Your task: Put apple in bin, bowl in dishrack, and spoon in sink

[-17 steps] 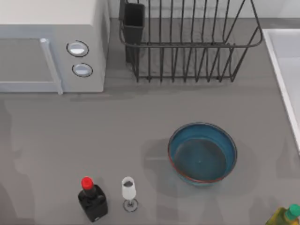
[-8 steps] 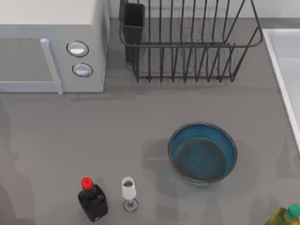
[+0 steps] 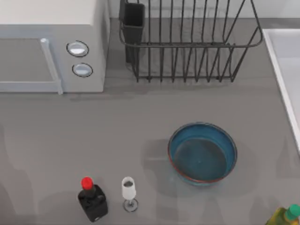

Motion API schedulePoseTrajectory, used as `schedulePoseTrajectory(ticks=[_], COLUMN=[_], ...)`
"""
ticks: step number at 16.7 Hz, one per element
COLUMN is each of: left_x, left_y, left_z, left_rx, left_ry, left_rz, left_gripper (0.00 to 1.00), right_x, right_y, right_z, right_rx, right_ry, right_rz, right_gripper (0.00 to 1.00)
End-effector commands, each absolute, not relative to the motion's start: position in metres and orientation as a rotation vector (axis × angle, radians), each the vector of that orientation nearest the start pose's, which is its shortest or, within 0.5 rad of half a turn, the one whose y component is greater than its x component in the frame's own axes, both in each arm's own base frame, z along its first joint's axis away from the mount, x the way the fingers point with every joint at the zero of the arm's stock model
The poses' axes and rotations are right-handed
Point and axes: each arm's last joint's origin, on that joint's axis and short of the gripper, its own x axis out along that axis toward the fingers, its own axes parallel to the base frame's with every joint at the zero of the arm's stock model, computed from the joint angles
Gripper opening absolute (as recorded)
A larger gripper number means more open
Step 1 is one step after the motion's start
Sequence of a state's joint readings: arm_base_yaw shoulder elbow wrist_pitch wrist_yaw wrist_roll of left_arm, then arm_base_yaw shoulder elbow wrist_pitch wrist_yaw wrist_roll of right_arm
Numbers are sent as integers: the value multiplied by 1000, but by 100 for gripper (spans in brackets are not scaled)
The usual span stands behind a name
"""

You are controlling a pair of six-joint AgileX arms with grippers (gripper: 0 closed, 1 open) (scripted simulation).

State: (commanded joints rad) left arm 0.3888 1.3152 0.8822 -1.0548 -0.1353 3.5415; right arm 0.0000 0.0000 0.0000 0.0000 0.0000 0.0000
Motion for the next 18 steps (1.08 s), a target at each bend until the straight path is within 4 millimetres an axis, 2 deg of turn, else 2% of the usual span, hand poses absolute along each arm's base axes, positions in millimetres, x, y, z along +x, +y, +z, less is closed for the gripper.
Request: schedulePoseTrajectory(ticks=[5,18], left_x=[196,196], left_y=[87,87], left_z=[203,203], left_rx=[-2159,-2159], left_ry=[-157,-157], left_rz=[2113,2113], left_gripper=[0,98], right_x=[106,106], right_y=[-1,-1], right_z=[160,160], right_rx=[0,0], right_ry=[0,0], right_rz=[0,0], right_gripper=[100,100])
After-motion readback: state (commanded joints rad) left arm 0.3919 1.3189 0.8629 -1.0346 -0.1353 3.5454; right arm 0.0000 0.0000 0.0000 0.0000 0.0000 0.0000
